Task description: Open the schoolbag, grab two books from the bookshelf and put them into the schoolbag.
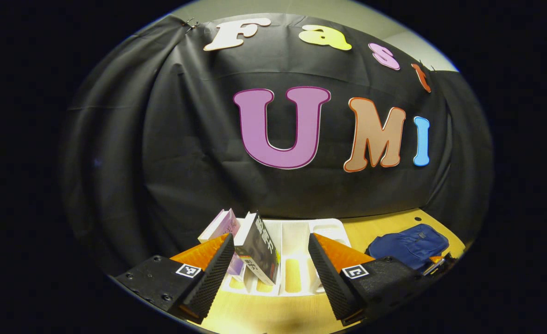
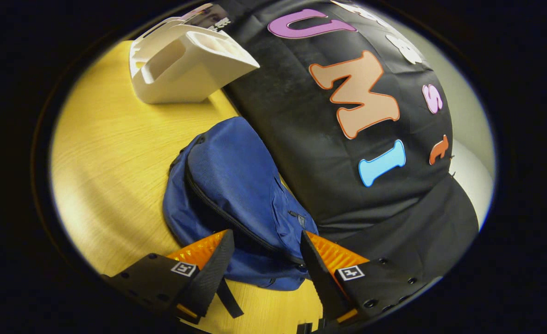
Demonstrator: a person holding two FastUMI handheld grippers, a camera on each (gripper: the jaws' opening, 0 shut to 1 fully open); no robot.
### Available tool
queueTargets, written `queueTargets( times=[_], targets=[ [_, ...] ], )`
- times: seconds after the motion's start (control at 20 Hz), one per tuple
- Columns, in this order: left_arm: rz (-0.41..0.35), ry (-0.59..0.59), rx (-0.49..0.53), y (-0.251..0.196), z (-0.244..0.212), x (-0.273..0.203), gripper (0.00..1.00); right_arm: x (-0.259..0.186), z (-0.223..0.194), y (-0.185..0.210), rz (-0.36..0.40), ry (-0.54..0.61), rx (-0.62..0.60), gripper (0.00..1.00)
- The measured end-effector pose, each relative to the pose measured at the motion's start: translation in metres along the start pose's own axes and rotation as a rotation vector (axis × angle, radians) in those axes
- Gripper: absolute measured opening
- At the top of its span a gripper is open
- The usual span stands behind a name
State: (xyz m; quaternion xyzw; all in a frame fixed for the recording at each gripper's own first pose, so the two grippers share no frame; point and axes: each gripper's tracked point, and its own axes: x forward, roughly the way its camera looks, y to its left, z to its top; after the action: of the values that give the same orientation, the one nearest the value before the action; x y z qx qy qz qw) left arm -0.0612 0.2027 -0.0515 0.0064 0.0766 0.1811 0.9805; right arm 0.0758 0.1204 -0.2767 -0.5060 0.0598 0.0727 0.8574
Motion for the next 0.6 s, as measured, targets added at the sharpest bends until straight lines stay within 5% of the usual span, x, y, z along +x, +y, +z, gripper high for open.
queueTargets(
  times=[0.1,0.15,0.5,0.55,0.6],
  targets=[
    [-0.003,0.015,-0.006,-0.003,-0.005,-0.001,0.92,0.006,0.009,-0.008,-0.017,-0.018,-0.001,1.0],
    [0.0,0.021,-0.008,-0.004,-0.008,0.0,0.94,0.011,0.012,-0.012,-0.026,-0.029,0.002,0.92],
    [-0.009,0.048,-0.051,-0.007,-0.017,0.005,0.94,0.053,0.025,-0.016,-0.031,-0.056,-0.016,0.92],
    [-0.01,0.048,-0.047,-0.006,-0.016,0.006,0.94,0.058,0.028,-0.014,-0.027,-0.059,-0.018,0.99],
    [-0.009,0.05,-0.042,-0.006,-0.017,0.007,0.94,0.064,0.029,-0.01,-0.021,-0.06,-0.026,0.92]
  ],
)
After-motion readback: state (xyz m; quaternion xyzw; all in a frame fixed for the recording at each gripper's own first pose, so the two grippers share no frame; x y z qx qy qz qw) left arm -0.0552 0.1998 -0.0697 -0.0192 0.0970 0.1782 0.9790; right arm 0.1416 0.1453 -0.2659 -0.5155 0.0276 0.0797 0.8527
